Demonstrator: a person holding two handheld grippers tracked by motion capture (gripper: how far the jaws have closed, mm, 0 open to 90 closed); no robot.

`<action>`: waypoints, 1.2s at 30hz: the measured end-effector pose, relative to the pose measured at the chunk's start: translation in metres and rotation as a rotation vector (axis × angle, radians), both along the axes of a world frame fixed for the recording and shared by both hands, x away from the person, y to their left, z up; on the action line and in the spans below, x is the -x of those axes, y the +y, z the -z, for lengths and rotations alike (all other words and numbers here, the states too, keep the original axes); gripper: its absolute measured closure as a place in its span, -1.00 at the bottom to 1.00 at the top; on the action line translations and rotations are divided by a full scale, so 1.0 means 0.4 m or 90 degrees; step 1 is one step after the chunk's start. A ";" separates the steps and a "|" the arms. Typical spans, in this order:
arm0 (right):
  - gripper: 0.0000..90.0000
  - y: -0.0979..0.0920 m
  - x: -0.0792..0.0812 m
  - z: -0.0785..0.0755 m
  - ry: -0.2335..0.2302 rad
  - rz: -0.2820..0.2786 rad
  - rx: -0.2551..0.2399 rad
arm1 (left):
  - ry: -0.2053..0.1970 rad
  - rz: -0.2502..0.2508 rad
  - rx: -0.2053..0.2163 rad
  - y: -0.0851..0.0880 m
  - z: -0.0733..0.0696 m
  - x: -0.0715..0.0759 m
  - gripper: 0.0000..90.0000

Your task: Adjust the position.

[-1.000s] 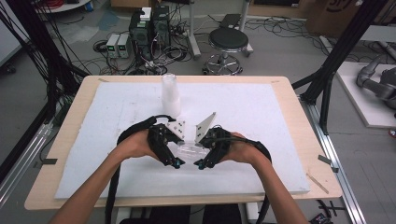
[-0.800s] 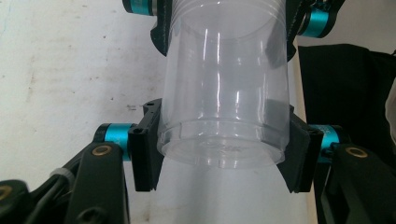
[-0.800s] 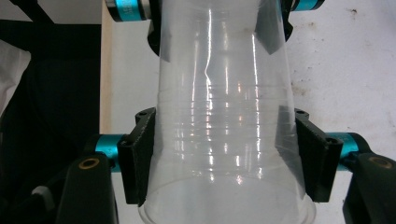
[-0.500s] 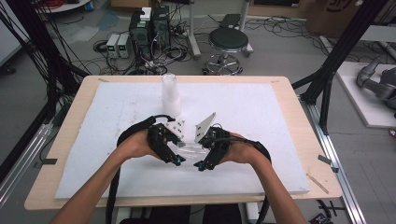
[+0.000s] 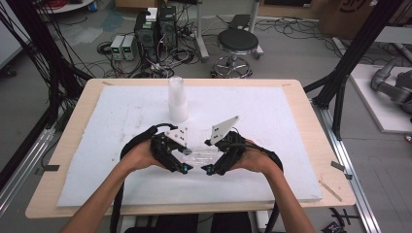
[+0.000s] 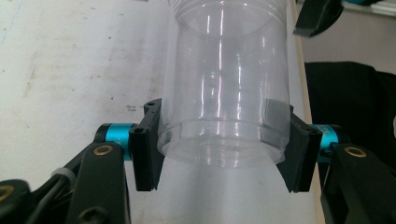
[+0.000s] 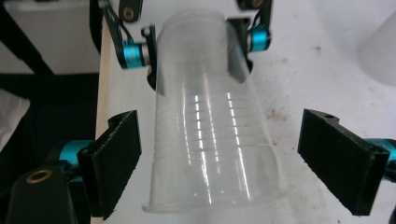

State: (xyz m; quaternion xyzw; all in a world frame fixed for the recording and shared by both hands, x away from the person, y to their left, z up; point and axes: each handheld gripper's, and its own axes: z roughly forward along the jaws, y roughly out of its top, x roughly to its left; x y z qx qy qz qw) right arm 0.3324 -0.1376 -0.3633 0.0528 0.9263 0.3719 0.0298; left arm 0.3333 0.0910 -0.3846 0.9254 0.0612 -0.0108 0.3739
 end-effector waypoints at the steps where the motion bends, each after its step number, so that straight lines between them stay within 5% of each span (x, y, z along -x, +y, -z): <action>1: -0.70 -0.005 0.000 -0.003 0.002 0.003 -0.014 | 0.003 -0.007 0.019 0.005 0.007 0.003 -0.07; 2: -0.70 -0.018 0.001 -0.011 -0.004 0.014 -0.053 | -0.004 -0.017 0.038 0.018 0.016 0.007 -0.07; 8: -0.70 -0.065 -0.003 -0.026 0.005 0.040 -0.173 | -0.013 -0.046 0.143 0.063 0.040 0.016 -0.07; 10: -0.70 -0.079 -0.002 -0.031 0.004 0.048 -0.201 | -0.011 -0.058 0.190 0.080 0.048 0.016 -0.07; 11: -0.70 -0.085 -0.002 -0.033 0.001 0.051 -0.214 | -0.011 -0.058 0.190 0.080 0.048 0.016 -0.07; 14: -0.70 -0.098 0.000 -0.036 0.007 0.053 -0.245 | 0.000 -0.075 0.293 0.107 0.064 0.010 -0.07; 19: -0.70 -0.113 0.001 -0.028 0.004 0.056 -0.290 | -0.013 -0.064 0.373 0.121 0.066 0.009 -0.07; 30: -0.70 -0.118 0.005 0.000 0.007 0.068 -0.324 | 0.002 -0.065 0.405 0.124 0.062 0.008 -0.07; 36: -0.69 -0.104 0.006 0.010 0.018 0.061 -0.360 | 0.013 -0.064 0.446 0.111 0.054 0.012 -0.07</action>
